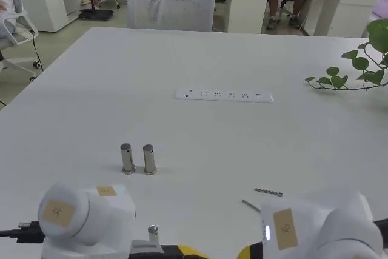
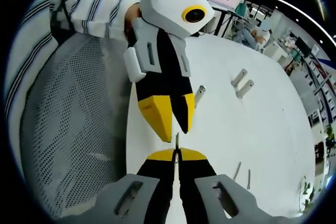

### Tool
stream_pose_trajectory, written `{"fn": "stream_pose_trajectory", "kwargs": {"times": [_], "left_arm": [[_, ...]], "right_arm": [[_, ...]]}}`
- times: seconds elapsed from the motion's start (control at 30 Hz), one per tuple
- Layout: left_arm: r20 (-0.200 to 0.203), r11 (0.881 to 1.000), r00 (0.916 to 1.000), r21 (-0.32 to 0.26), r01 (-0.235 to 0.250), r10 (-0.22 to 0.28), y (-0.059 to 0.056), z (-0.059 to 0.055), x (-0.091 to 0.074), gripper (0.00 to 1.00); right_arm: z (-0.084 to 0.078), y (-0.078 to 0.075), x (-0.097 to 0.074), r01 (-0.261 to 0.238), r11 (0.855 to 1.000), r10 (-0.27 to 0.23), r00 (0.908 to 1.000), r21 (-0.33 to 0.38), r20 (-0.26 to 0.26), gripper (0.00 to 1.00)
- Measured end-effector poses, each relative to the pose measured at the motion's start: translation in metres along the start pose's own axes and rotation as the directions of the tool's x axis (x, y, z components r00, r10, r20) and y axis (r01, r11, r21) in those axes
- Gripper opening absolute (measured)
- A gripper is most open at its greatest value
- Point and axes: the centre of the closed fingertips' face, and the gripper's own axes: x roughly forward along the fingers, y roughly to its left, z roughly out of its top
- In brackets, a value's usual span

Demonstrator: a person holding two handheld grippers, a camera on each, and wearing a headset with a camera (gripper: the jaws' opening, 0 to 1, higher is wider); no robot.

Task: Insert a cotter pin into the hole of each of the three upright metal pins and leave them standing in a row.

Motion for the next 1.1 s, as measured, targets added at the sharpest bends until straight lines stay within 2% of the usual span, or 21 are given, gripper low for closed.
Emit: {"fn": "stream_pose_trajectory", "kwargs": {"times": [1.1], "left_arm": [[-0.016,0.998,0.9997,-0.055,0.02,-0.021,-0.0033,-0.0011,0.0044,0.06]], "right_arm": [[0.006,0.0001,-0.0022,0.022,0.999,-0.021,0.9998,-0.035,0.002,0.02]]}}
